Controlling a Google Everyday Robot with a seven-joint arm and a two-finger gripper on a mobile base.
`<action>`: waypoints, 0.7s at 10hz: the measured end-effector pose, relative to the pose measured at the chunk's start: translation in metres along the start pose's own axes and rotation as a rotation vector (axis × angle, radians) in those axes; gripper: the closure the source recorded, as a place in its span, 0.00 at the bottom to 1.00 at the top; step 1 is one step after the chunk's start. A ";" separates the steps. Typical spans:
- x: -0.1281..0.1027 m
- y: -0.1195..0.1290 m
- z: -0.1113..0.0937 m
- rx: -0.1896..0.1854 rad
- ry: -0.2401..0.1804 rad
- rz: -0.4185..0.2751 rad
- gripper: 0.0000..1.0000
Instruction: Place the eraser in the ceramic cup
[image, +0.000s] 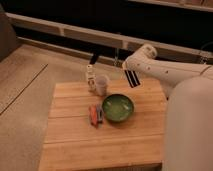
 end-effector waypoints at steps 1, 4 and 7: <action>-0.011 -0.002 -0.020 0.044 -0.023 -0.018 1.00; -0.044 0.018 -0.058 0.110 -0.086 -0.082 1.00; -0.073 0.079 -0.054 0.060 -0.141 -0.189 1.00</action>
